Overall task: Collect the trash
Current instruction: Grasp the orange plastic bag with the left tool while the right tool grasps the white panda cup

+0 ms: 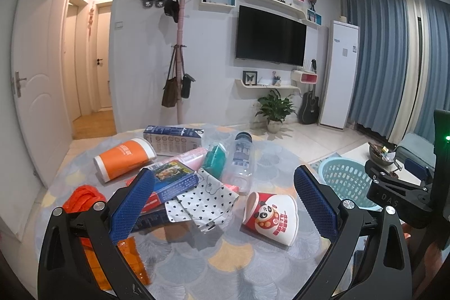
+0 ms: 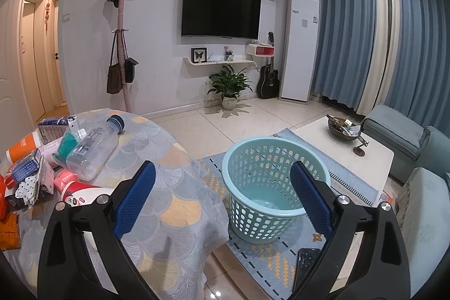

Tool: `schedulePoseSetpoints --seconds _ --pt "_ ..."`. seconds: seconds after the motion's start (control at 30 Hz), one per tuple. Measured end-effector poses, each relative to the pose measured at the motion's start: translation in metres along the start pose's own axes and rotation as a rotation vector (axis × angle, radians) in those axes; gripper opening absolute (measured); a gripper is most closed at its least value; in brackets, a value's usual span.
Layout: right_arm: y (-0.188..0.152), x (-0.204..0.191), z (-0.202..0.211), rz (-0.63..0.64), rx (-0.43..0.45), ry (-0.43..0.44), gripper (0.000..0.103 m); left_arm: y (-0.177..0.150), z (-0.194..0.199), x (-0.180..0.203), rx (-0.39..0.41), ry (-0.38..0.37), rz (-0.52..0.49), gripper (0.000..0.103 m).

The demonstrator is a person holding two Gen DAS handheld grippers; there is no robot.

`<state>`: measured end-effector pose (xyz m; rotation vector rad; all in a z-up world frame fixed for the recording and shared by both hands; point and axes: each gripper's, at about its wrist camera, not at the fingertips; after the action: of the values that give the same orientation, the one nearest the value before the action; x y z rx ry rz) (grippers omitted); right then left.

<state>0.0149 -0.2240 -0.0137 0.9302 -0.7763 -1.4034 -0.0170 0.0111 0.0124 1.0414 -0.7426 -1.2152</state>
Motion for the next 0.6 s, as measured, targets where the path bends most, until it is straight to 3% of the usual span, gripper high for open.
schedulePoseSetpoints --seconds 0.07,0.23,0.33,0.5,0.6 --pt "0.000 0.000 0.001 0.001 -0.001 0.000 0.085 0.001 0.000 -0.001 -0.001 -0.003 0.006 0.096" --pt "0.000 -0.008 0.003 0.016 -0.005 0.030 0.068 0.004 0.000 -0.019 0.006 0.048 0.041 0.096" --pt "0.000 -0.016 0.003 0.028 -0.003 0.061 0.068 0.005 -0.004 -0.052 -0.002 0.100 0.080 0.096" --pt "-0.005 -0.037 -0.004 0.049 -0.035 0.160 0.068 0.003 -0.009 -0.108 -0.028 0.265 0.104 0.096" --pt "-0.010 -0.055 -0.015 0.065 -0.080 0.234 0.077 -0.005 -0.020 -0.141 -0.109 0.269 0.123 0.096"
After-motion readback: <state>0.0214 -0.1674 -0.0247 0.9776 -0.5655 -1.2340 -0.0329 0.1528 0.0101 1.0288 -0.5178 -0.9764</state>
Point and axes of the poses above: each gripper's, at about its wrist camera, not at the fingertips, and z roughly against the way its jaws point, x to its right, y to its top, and after that the axes turned 15 degrees about y, right-handed
